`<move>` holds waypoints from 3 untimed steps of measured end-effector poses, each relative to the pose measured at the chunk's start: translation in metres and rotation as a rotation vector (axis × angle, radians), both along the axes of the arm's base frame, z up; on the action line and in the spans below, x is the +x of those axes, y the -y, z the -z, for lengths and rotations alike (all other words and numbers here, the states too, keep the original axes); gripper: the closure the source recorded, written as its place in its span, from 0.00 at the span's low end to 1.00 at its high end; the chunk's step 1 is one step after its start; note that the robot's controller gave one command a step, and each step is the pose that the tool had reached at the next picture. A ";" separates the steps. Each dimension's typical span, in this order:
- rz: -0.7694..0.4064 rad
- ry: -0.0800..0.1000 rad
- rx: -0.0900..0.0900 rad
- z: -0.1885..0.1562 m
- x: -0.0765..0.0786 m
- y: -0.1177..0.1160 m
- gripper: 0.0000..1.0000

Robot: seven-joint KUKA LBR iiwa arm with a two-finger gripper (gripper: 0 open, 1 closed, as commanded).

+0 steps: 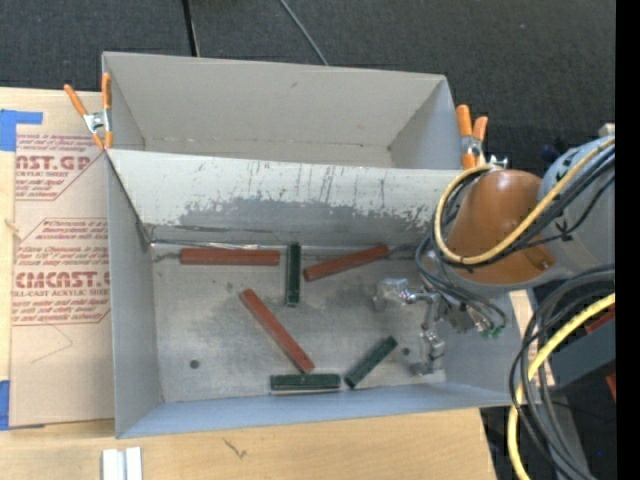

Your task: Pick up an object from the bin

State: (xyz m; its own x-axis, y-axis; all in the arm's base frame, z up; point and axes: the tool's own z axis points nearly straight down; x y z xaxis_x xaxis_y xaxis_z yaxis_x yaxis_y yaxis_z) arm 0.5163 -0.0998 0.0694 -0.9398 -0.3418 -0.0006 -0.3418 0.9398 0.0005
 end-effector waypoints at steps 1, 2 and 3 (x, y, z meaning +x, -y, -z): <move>0.000 0.000 0.000 0.000 0.000 0.000 0.00; -0.402 0.004 0.000 -0.001 -0.022 -0.041 1.00; -0.403 0.004 0.000 0.000 -0.022 -0.041 0.00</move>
Offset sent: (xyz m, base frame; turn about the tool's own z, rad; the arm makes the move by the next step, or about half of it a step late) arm -0.0233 0.0393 0.0006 -0.4032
